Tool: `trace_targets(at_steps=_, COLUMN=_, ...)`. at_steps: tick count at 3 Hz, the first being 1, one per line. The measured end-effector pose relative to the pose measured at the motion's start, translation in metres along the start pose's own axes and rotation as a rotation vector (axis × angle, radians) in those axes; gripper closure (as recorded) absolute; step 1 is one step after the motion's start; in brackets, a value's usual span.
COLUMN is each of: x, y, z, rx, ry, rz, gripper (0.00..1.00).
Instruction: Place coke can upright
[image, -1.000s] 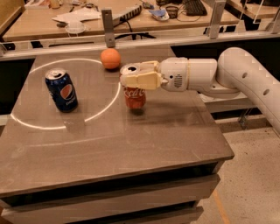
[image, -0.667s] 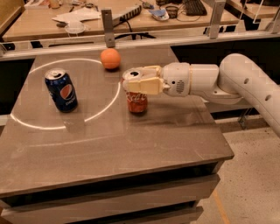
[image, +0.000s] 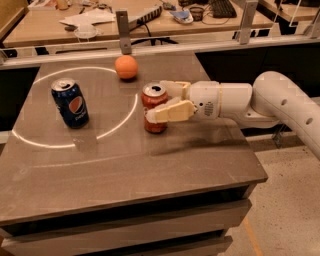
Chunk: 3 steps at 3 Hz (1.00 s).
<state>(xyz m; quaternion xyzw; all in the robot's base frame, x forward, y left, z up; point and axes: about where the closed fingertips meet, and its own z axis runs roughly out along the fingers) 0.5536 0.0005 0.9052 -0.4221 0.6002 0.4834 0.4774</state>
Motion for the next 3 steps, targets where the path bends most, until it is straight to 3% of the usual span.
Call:
trace_targets(at_steps=1, x=0.011, y=-0.002, z=-0.041, rx=0.103, ry=0.011, rz=0.023, gripper=0.00)
trace_targets(at_steps=2, x=0.024, y=-0.001, z=-0.092, rx=0.254, ry=0.029, rz=0.060, gripper=0.00)
trace_targets(at_steps=3, x=0.026, y=0.000, z=-0.103, rx=0.281, ry=0.029, rz=0.064, gripper=0.00)
